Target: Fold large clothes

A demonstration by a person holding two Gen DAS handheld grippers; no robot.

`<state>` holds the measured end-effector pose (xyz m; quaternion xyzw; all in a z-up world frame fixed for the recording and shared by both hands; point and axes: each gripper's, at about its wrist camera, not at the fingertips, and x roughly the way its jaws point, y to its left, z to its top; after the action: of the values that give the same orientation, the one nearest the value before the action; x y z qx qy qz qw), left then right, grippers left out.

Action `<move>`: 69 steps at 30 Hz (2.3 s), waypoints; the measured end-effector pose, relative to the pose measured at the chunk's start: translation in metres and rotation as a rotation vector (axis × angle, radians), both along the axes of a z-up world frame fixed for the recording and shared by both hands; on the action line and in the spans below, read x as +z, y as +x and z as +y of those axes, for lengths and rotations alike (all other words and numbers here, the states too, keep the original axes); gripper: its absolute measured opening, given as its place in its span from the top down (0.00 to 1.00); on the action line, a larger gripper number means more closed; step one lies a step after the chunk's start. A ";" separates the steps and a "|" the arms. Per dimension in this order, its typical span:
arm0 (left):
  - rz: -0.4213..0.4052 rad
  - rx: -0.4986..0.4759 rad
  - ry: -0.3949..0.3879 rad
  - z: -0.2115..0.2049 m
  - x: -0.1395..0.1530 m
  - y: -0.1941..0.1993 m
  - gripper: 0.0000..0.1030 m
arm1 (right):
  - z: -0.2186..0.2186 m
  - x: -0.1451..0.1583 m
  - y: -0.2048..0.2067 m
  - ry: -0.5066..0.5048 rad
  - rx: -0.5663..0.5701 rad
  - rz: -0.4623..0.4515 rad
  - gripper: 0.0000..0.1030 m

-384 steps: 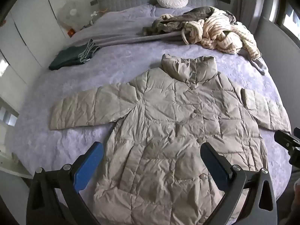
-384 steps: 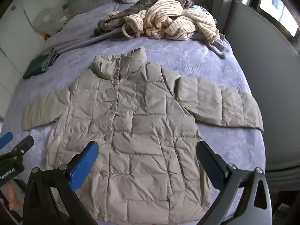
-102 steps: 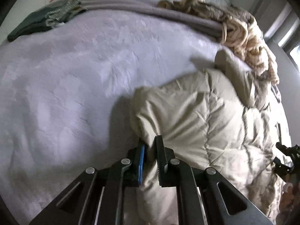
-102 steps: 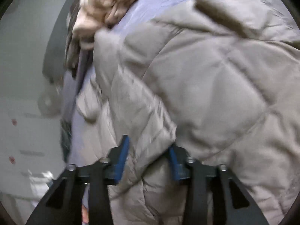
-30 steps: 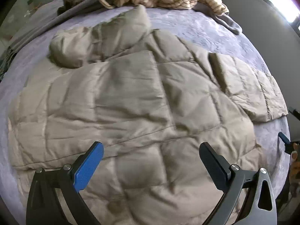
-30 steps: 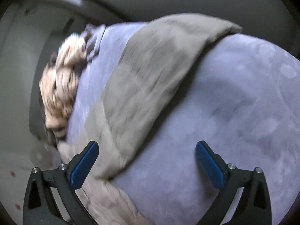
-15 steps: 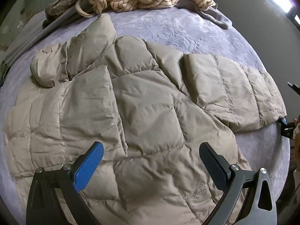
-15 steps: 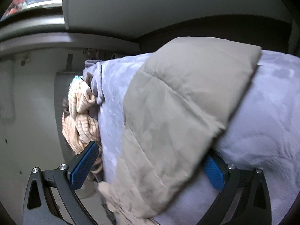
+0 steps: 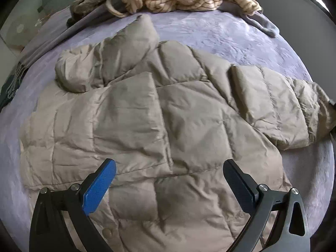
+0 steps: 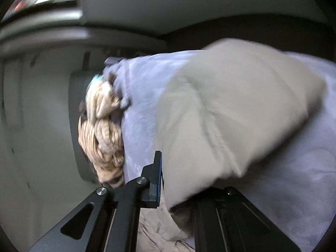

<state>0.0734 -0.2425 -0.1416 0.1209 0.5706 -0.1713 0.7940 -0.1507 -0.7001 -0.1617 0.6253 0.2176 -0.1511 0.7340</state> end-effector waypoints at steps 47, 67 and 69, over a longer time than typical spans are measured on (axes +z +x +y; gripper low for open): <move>0.038 0.190 -0.295 0.187 -0.018 0.084 0.01 | 0.269 -0.019 0.125 -0.161 0.439 0.089 0.41; 0.201 0.246 -0.779 0.237 -0.015 0.110 0.01 | 0.441 0.027 0.191 -0.744 0.984 0.105 0.91; 0.229 0.231 -0.817 0.235 -0.017 0.115 0.01 | 0.455 0.010 0.190 -0.753 1.036 0.150 0.91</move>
<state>0.1881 -0.0072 -0.1587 -0.2873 0.5504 -0.3051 0.7221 0.0389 -0.2456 -0.1522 0.1263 0.4743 0.1135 0.8638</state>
